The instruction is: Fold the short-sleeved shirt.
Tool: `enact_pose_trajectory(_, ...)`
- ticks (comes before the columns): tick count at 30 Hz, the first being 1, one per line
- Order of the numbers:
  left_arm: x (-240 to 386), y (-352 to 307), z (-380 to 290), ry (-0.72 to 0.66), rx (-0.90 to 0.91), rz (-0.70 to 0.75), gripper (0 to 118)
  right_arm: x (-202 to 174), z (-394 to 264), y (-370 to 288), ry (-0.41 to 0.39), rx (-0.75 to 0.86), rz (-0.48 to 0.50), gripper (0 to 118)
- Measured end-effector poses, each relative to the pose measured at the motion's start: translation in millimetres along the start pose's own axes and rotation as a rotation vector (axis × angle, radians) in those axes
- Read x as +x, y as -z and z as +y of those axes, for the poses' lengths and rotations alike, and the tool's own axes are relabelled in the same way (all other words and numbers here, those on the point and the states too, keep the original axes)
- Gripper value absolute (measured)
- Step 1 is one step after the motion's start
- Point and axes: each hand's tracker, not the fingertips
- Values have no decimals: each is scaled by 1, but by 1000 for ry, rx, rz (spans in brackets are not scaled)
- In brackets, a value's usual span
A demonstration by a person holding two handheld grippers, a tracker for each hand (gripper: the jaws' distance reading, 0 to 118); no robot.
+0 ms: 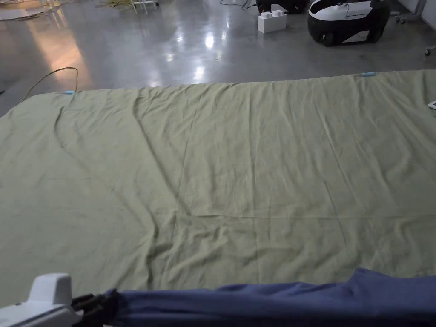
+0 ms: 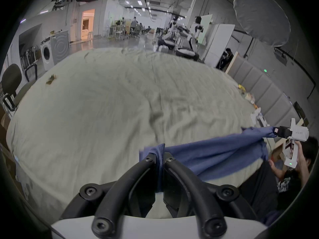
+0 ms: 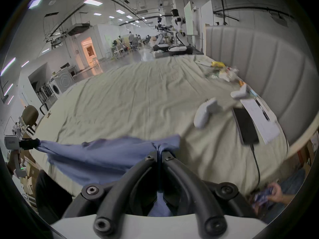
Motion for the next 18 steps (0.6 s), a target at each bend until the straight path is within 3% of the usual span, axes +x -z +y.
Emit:
enact_pose_trajectory(5, -14, 44, -25, 9, -39, 37, 7, 0, -42, 21, -17, -100, -20, 4)
enact_pose_trajectory(7, -18, 49, -22, -13, -17, 83, 17, -3, -44, 31, -28, -119, -56, 7)
enact_pose_trajectory(8, -21, 50, -21, -39, -8, 113, 31, -3, -44, 34, -32, -137, -62, 21)
enact_pose_trajectory(9, -25, 47, -19, -67, 5, 131, 56, -3, -45, 35, -34, -137, -70, 56)
enact_pose_trajectory(10, -25, 37, -18, -81, 29, 124, 74, -1, -45, 33, -34, -131, -81, 78)
enact_pose_trajectory(11, -28, 29, -17, -86, 58, 117, 84, 0, -44, 30, -36, -126, -85, 86)
enact_pose_trajectory(14, -23, -17, -9, -62, 189, 116, 85, 3, -35, 6, -17, -34, -92, 85)
enact_pose_trajectory(18, 9, -89, 5, 98, 419, 145, 86, -19, -11, -47, -22, 228, -58, 85)
